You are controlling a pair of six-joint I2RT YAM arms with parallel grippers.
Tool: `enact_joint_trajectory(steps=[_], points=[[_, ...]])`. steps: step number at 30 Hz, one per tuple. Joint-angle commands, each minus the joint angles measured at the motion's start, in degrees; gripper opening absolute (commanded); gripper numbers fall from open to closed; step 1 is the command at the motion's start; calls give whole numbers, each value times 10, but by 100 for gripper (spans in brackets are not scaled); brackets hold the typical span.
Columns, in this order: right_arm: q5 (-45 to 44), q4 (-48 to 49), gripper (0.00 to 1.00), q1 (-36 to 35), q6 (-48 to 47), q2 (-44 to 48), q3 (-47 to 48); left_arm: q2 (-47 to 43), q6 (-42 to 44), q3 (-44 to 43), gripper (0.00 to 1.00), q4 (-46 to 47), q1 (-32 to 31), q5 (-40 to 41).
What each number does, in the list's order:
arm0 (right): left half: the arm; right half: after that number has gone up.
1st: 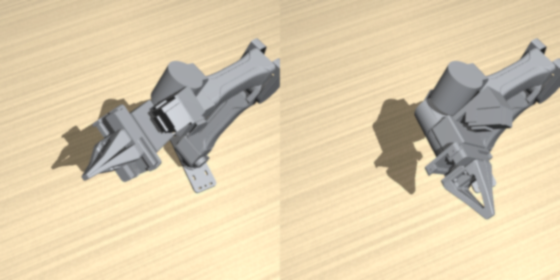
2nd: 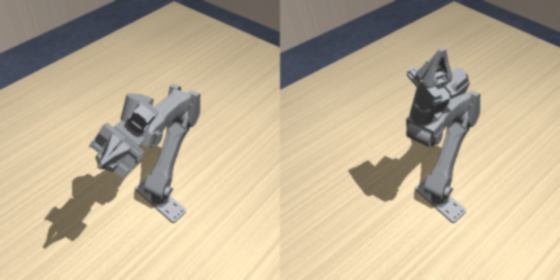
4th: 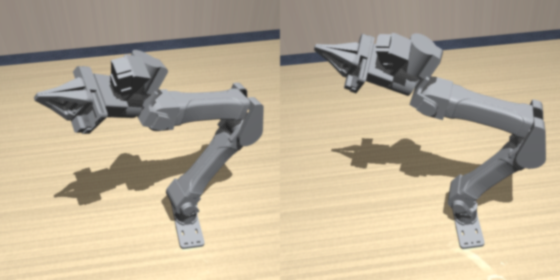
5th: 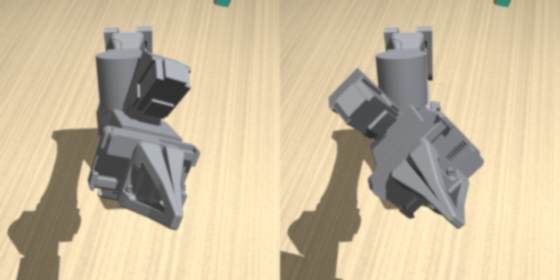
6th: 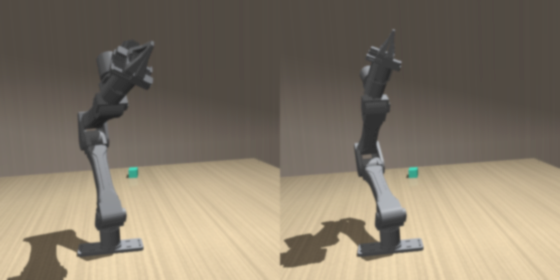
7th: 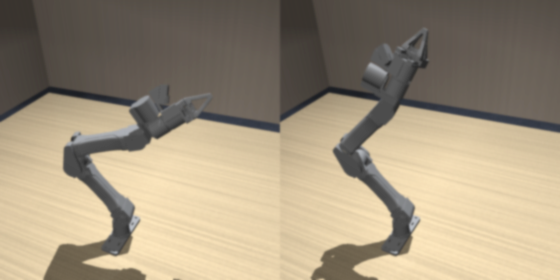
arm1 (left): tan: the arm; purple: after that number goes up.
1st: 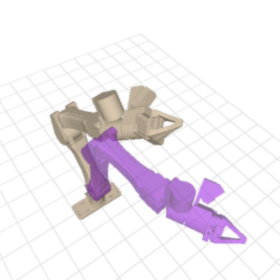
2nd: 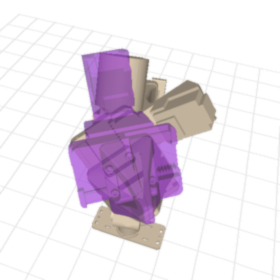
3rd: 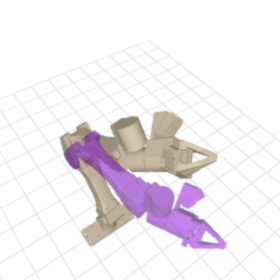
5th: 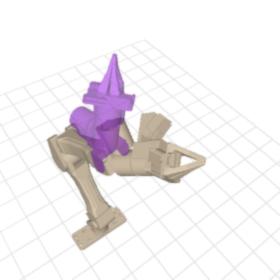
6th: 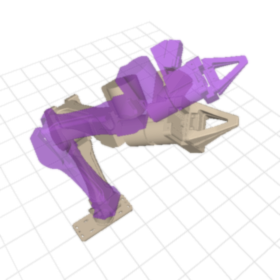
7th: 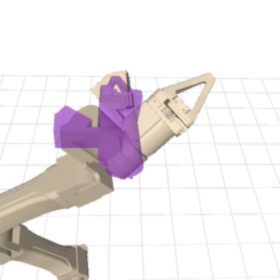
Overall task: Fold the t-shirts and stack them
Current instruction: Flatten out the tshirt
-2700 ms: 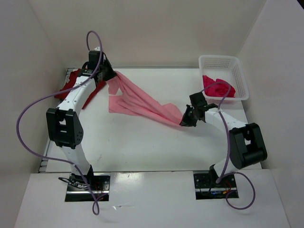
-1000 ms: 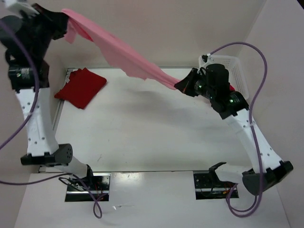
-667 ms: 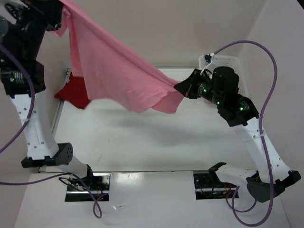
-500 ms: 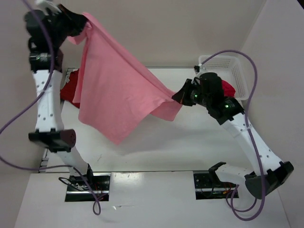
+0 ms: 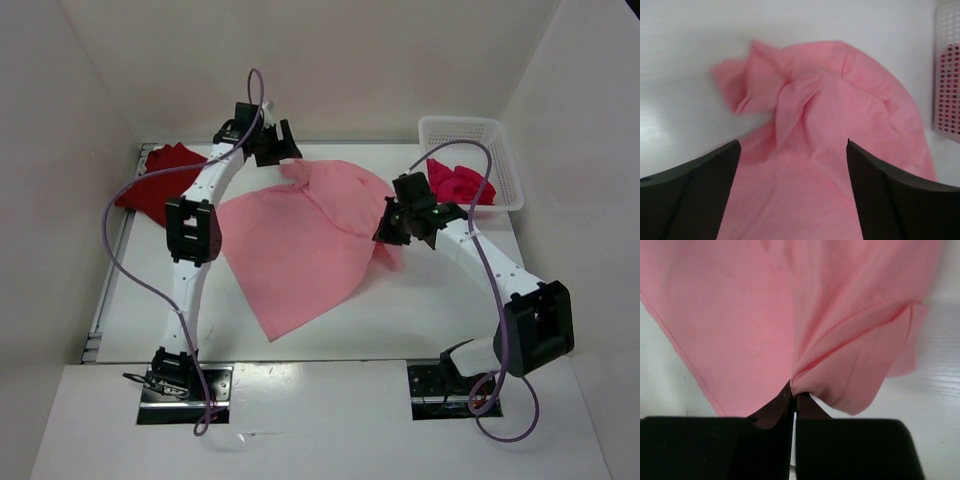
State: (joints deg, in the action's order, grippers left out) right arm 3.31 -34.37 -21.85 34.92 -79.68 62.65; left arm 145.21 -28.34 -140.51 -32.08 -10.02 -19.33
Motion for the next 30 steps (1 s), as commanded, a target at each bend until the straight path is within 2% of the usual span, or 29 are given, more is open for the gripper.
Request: enact_joint_trajectory(steps=[1, 2, 3, 5, 6, 7, 9, 10, 11, 14, 18, 20, 22, 25, 27, 29, 30], points=[[-16, 13, 0, 4, 13, 37, -1, -148, 32, 63, 95, 45, 11, 27], [-16, 13, 0, 4, 13, 43, -10, -214, 39, 112, 100, 64, 11, 40], [-16, 13, 0, 4, 13, 48, -17, -249, 44, 217, 100, 73, 11, 49], [-40, -1, 0, 12, 0, 48, -17, -351, 37, 327, 100, 99, 18, 58], [-40, -6, 0, 31, -7, 38, -17, -380, 31, 379, 100, 99, 18, 58], [-40, -6, 0, 43, -12, 25, -10, -408, 17, 477, 100, 107, 25, 58], [-34, -6, 0, 57, -24, 12, 23, -475, 3, 564, 100, 107, 25, 58], [-41, -6, 0, 57, -33, -4, 42, -511, -18, 650, 98, 107, 25, 58], [-46, -11, 0, 57, -44, -13, 81, -526, -29, 688, 91, 107, 25, 58], [-41, -32, 0, 57, -61, -28, 115, -563, -56, 795, 85, 100, 25, 45], [-34, -40, 0, 5, -36, -12, 60, -563, -76, 843, 71, 100, 25, 34], [-16, -46, 0, -45, 1, 3, 5, -548, -81, 850, 70, 106, 25, 34], [3, -46, 0, -90, 27, 8, -54, -525, -87, 850, 66, 106, 25, 68], [37, -46, 0, -131, 55, 27, -114, -493, -94, 850, 65, 121, 25, 95], [53, -39, 1, -137, 60, 22, -122, -477, -106, 829, 60, 137, 25, 104], [92, -46, 6, -151, 46, 8, -127, -441, -106, 801, 56, 144, 30, 132], [108, -53, 8, -151, 40, -6, -127, -414, -106, 760, 54, 144, 39, 132]])
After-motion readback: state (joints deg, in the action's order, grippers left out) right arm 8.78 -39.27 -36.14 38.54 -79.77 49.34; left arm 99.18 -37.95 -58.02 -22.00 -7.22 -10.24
